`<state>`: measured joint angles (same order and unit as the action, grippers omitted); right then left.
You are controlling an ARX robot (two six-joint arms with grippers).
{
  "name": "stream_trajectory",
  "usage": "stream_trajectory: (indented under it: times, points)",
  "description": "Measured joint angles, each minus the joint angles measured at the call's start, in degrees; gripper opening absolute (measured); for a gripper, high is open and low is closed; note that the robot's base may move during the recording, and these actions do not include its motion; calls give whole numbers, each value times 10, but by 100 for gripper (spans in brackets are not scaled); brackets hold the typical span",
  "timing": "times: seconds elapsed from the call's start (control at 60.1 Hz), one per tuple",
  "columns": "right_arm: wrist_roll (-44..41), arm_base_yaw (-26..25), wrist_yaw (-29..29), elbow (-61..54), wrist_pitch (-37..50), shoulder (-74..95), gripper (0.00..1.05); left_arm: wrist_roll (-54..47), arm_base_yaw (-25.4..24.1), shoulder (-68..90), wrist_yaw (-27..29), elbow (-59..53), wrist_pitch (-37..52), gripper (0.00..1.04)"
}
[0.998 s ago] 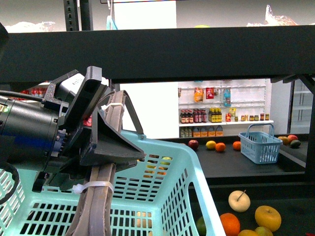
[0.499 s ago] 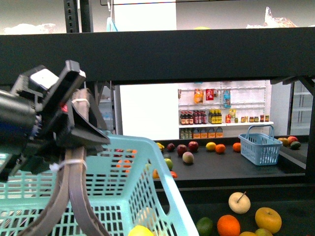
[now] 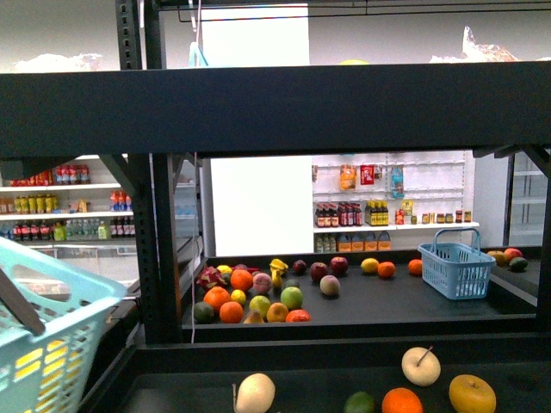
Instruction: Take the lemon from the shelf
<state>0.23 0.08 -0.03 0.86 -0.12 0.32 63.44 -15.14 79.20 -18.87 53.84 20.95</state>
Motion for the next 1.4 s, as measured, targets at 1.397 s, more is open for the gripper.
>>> stream_trajectory:
  times: [1.397]
  points:
    - [0, 0, 0, 0, 0, 0, 102, 137, -197, 170, -66, 6, 216, 10]
